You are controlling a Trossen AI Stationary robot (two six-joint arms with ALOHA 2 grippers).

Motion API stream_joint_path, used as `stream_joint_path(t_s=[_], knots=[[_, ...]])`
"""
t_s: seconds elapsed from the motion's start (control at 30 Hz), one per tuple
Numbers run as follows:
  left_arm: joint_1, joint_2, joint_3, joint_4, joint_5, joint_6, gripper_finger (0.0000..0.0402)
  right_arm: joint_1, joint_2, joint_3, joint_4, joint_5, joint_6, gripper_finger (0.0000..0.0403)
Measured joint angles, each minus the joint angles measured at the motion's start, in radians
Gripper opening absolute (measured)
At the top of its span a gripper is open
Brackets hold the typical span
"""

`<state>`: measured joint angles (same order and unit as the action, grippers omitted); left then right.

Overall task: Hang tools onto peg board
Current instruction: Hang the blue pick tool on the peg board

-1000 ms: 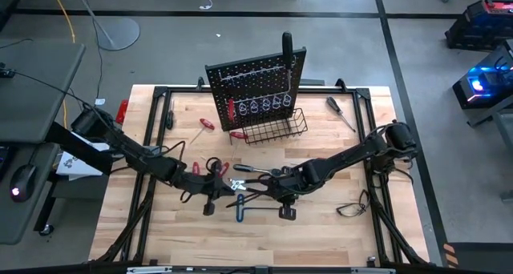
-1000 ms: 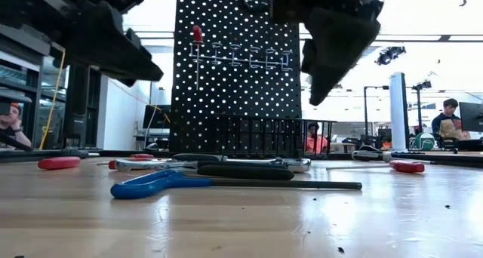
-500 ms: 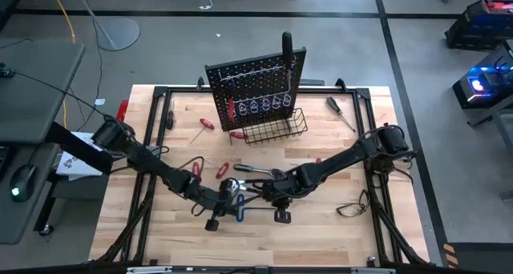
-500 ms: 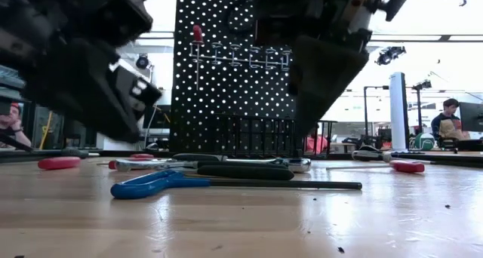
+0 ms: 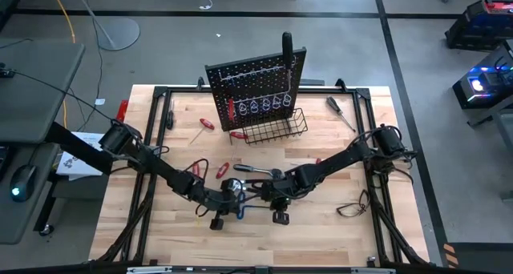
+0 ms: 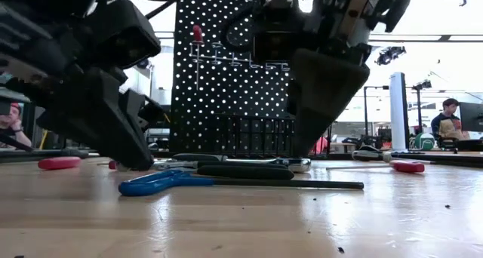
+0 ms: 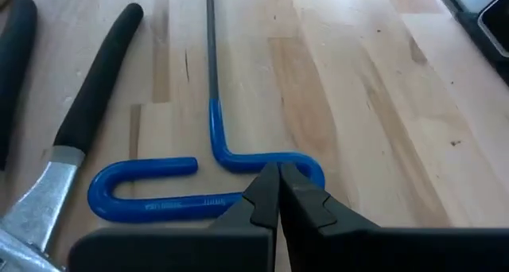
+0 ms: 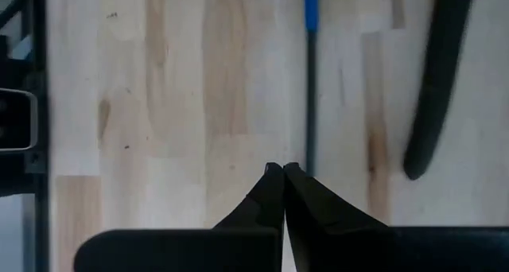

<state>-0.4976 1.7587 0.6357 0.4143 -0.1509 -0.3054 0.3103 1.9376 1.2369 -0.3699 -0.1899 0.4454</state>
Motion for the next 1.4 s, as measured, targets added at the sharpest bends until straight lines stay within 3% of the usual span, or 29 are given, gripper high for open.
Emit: stream_joint_path(t_s=[0.23,0.4,0.6,0.93,1.4], knots=[[-0.001,0.089,0.005,0.034,-0.009,-0.059,0.0000,0.004,-0.001,0.000,-0.008,-0.005,0.011,0.0000],[-0.008,0.163,0.007,0.145,-0.012,-0.136,0.0000,0.004,-0.001,0.000,-0.009,-0.021,0.029,0.0000],[-0.006,0.170,0.005,0.165,-0.014,-0.183,0.0000,0.011,-0.003,0.000,-0.068,-0.047,0.028,0.0000],[-0.019,0.163,0.012,0.111,-0.041,-0.358,0.0000,0.013,-0.030,0.000,-0.128,-0.026,0.053,0.0001],[-0.018,0.120,0.095,-0.091,0.021,-0.617,0.0000,0.013,-0.109,-0.008,-0.160,0.032,0.048,0.0001]])
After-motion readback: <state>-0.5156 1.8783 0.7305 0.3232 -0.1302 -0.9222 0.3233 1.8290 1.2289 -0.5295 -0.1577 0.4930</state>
